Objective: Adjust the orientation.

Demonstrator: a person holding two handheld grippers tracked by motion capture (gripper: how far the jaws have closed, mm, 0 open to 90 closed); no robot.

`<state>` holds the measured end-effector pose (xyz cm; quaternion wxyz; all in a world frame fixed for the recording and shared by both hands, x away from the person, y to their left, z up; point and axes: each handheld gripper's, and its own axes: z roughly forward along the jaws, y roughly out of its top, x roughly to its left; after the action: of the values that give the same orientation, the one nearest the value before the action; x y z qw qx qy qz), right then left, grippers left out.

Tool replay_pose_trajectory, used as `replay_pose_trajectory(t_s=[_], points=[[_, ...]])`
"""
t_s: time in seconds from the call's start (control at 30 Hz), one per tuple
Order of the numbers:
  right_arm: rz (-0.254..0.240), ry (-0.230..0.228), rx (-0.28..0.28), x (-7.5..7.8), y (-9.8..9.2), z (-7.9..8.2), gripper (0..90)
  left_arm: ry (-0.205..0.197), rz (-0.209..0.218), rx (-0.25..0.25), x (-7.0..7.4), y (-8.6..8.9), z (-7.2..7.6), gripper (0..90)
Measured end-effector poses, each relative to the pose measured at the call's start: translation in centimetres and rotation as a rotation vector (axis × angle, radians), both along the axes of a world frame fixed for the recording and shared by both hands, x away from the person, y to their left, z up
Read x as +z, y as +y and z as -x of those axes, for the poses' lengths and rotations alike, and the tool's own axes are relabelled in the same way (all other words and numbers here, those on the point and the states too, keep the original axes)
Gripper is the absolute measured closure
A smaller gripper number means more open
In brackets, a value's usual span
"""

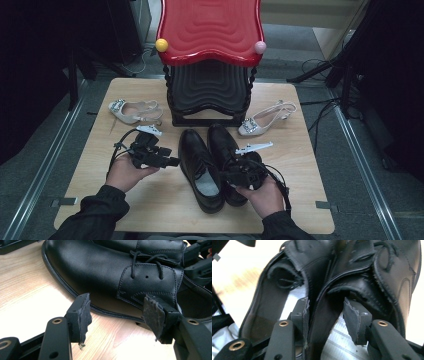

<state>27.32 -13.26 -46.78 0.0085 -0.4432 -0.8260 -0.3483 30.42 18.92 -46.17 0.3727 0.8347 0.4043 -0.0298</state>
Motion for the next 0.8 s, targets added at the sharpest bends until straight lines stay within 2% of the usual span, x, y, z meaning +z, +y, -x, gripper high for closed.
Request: replay_pose_trajectory(t_s=[0.1,0.17,0.3,0.57,0.67,0.7,0.77,0.8], points=[[0.013,0.009,-0.011,0.3,0.2,-0.1,56.1,-0.002,0.003,0.006,0.0,0.2,0.0,39.9],[-0.007,0.0,0.001,0.9,0.1,0.1,55.3,-0.005,0.008,0.012,0.1,0.5,0.0,39.9],[-0.004,-0.003,0.01,1.5,0.3,0.3,54.9,-0.007,0.005,0.022,-0.1,0.8,-0.2,40.1],[0.043,0.078,0.03,-0.8,2.6,-1.1,54.9,-0.009,0.011,0.037,-0.1,1.5,-0.6,40.3],[0.092,0.081,0.032,-0.9,3.4,-1.4,57.0,-0.005,0.015,0.04,-0.2,1.7,-0.5,40.3],[0.09,0.087,0.024,-0.8,3.4,-1.5,58.9,-0.003,0.02,0.04,-0.2,1.8,-0.4,40.3],[0.075,0.144,-0.026,-0.8,3.4,-1.9,61.8,-0.003,0.017,0.044,-0.2,1.9,-0.3,40.3],[0.078,0.157,-0.038,-0.8,3.6,-2.1,63.2,-0.006,0.018,0.046,-0.2,2.0,-0.3,40.3]])
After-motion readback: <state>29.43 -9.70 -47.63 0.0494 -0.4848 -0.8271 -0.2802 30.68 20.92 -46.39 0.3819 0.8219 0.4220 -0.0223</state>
